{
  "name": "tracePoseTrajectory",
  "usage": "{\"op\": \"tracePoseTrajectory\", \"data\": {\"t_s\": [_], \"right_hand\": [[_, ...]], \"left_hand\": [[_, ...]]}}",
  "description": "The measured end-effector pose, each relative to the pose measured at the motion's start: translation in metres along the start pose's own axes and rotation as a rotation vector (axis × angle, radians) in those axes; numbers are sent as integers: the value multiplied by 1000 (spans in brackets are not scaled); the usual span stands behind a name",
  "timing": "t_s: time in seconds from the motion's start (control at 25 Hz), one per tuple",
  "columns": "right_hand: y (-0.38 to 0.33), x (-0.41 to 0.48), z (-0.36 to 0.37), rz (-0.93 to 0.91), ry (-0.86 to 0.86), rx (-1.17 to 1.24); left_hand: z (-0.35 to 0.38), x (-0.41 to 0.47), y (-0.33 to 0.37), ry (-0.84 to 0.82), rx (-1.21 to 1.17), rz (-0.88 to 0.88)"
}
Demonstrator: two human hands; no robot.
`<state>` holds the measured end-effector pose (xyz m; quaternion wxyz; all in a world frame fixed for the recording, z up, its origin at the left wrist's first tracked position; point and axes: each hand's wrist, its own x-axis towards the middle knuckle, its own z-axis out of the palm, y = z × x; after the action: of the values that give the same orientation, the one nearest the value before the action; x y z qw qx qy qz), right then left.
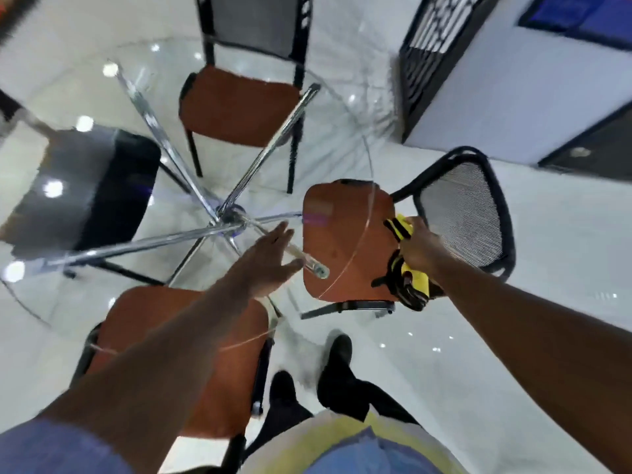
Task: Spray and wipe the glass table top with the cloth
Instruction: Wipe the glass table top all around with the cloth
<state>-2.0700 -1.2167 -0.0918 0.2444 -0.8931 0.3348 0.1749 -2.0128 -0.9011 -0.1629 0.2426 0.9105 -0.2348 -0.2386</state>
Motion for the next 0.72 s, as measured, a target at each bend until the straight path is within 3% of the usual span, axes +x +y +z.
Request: {"op": "tracePoseTrajectory", "data": {"t_s": [0.16,0.4,0.72], "right_hand": [[66,-47,-79,89,241,402],[188,-99,-208,52,584,825],[393,-126,-345,47,761,1552]], "left_hand": [[-55,31,107,87,-85,268],[-93,90,283,105,122,553],[-51,170,534,25,331,919]]}}
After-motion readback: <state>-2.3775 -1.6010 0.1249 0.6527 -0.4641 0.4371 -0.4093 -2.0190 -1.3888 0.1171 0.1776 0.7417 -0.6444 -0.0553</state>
